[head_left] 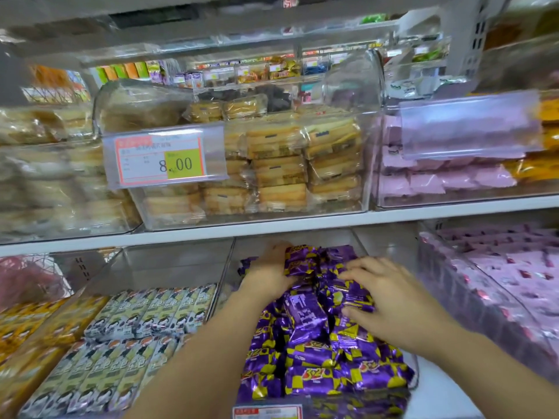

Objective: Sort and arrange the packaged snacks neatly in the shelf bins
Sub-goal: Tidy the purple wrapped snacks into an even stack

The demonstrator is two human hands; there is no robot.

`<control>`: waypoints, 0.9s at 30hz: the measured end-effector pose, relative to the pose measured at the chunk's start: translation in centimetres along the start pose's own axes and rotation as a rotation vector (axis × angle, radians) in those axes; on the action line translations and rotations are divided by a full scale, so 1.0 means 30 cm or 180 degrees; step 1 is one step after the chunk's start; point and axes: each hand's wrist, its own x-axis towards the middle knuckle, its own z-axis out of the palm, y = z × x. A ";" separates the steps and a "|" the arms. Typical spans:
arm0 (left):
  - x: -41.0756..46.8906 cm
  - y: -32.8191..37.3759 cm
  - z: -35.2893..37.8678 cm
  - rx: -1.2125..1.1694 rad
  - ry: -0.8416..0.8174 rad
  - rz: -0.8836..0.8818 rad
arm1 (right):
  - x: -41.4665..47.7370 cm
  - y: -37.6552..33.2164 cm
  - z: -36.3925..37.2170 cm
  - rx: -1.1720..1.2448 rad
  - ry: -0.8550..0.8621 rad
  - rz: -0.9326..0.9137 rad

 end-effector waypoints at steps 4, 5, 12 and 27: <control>0.023 -0.035 0.032 0.0449 0.0081 -0.0235 | 0.002 0.008 0.004 0.0042 0.0027 -0.0061; 0.027 -0.046 0.037 0.0419 0.0097 -0.0347 | 0.002 0.010 0.004 0.0074 0.0040 -0.0066; 0.065 -0.043 0.042 0.0787 -0.0250 -0.0467 | -0.005 0.006 0.001 0.0168 0.0017 -0.0107; 0.097 -0.028 0.022 0.0861 -0.0160 -0.0227 | 0.009 0.029 0.012 0.0382 0.0086 -0.0058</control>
